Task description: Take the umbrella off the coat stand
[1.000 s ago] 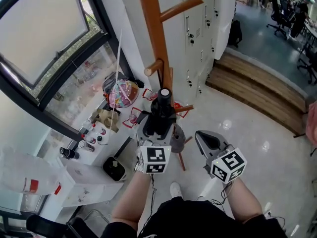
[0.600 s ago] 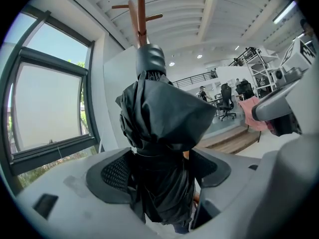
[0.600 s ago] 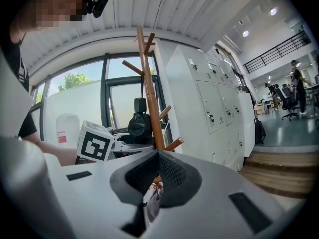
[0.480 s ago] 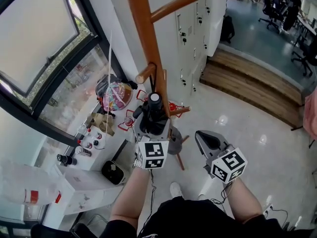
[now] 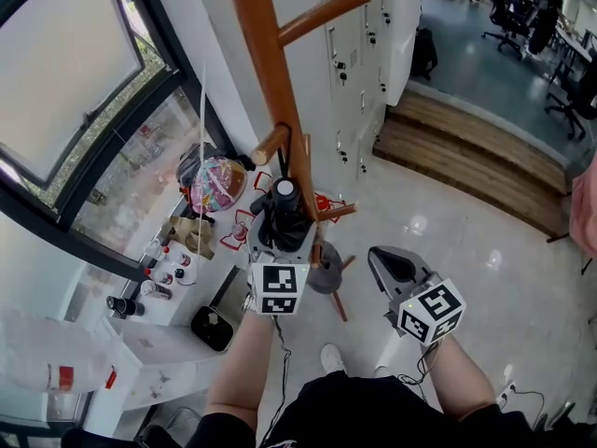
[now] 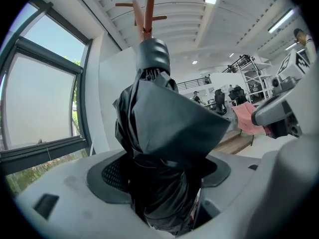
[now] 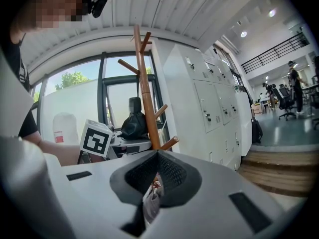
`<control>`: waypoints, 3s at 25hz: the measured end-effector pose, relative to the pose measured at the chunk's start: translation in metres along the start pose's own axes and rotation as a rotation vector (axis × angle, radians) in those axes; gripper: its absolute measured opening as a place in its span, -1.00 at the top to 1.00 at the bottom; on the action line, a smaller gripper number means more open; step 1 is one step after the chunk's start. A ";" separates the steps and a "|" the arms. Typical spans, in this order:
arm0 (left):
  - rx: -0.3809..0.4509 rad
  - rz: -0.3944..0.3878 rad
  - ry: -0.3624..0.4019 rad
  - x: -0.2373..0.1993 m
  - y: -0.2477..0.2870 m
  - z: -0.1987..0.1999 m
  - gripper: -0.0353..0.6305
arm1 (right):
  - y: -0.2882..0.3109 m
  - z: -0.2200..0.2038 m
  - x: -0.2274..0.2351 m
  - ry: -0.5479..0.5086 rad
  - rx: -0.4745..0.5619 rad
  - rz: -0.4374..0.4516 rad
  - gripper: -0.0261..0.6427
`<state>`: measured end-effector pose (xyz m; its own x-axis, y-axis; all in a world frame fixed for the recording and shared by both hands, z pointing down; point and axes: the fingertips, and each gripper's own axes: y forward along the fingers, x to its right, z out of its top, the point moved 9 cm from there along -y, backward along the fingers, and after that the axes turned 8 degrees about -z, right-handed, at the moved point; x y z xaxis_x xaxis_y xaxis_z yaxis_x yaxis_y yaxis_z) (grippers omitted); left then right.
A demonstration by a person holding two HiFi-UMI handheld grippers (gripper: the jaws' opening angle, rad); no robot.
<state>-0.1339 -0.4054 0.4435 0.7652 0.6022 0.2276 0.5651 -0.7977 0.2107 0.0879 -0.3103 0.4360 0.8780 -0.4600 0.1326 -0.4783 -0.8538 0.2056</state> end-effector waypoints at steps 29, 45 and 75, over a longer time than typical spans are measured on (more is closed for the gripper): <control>0.030 -0.028 -0.065 0.006 -0.021 0.035 0.03 | -0.005 0.001 -0.001 0.012 0.013 0.025 0.77; 0.126 0.012 -0.154 0.012 -0.052 0.064 0.03 | -0.022 0.004 -0.002 0.018 0.045 0.047 0.77; 0.125 0.162 -0.148 0.090 -0.144 0.093 0.03 | -0.085 0.006 -0.006 0.020 0.097 0.222 0.77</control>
<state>-0.1178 -0.2393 0.3447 0.8805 0.4623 0.1050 0.4583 -0.8867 0.0614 0.1238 -0.2366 0.4115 0.7507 -0.6346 0.1834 -0.6544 -0.7524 0.0751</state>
